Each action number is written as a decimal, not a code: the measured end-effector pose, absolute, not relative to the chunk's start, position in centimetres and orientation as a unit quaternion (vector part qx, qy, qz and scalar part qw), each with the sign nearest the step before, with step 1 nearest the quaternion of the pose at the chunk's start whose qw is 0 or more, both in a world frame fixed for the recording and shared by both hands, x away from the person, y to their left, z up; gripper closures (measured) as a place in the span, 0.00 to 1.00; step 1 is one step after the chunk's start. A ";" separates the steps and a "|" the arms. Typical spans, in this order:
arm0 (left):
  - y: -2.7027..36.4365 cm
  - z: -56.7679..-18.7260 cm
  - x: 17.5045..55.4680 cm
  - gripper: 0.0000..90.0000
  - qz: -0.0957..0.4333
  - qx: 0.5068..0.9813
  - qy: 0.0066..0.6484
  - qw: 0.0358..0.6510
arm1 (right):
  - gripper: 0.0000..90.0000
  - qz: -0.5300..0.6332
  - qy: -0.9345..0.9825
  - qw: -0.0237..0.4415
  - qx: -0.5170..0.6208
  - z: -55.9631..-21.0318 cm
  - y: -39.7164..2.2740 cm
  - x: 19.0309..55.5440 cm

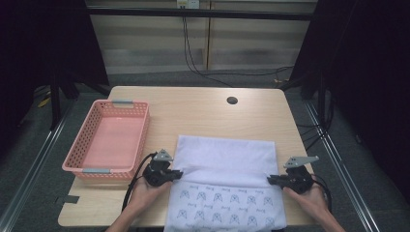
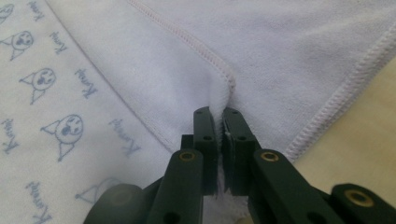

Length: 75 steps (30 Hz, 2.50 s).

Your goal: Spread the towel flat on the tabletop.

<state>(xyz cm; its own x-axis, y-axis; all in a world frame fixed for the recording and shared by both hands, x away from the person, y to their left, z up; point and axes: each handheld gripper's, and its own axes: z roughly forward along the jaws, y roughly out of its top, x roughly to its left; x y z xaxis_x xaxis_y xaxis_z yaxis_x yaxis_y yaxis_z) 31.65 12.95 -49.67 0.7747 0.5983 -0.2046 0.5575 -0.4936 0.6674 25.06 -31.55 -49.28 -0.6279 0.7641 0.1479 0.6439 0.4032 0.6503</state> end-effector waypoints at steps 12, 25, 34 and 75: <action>12.0 -50.1 36.4 0.97 0.071 0.850 0.354 0.382 | 0.95 0.345 0.815 0.103 0.454 -49.6 -31.8 32.6; 11.4 -50.1 44.2 0.97 0.088 0.832 0.402 0.371 | 0.95 0.362 0.777 0.119 0.500 -50.2 -31.3 40.7; 10.9 -50.2 47.6 0.97 0.088 0.814 0.437 0.371 | 0.95 0.355 0.764 0.134 0.522 -50.3 -30.9 44.2; 16.6 -31.9 35.2 0.97 0.090 0.756 0.305 0.572 | 0.95 0.545 0.719 0.209 0.377 -31.9 -33.1 31.4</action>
<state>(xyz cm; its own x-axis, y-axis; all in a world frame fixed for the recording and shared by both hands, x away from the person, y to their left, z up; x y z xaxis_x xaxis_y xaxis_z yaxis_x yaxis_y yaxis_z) 35.17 16.59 -31.85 0.7979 0.5640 -0.2128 0.3580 -0.1592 0.9200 31.39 -33.15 -31.87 -0.6294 0.7692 0.1105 0.3142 0.1218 0.9415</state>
